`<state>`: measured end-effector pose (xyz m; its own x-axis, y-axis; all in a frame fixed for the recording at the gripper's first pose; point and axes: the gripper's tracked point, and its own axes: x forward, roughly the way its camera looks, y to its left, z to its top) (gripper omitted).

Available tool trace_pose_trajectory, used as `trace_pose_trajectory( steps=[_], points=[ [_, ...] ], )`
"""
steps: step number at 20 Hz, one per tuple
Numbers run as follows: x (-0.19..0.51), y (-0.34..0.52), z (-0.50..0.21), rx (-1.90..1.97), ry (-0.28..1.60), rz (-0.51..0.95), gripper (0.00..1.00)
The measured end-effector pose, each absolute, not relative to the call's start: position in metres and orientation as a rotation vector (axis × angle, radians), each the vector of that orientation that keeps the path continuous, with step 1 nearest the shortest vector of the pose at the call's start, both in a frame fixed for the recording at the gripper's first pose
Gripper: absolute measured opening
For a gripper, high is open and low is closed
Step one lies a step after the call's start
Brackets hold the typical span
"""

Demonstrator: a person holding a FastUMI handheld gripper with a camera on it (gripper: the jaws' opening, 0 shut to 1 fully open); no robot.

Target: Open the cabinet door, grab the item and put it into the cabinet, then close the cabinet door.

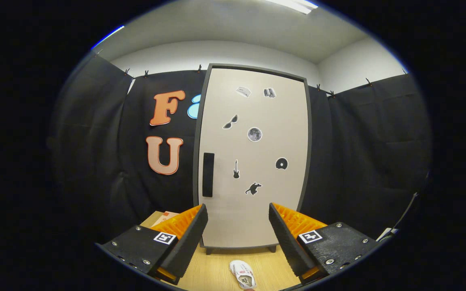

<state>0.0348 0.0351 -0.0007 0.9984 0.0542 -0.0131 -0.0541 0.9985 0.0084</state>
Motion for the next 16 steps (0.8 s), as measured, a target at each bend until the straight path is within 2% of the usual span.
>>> trace_pose_trajectory(
  steps=[16],
  points=[
    [0.183, 0.117, -0.011, -0.007, 0.040, 0.139, 0.95]
  ],
)
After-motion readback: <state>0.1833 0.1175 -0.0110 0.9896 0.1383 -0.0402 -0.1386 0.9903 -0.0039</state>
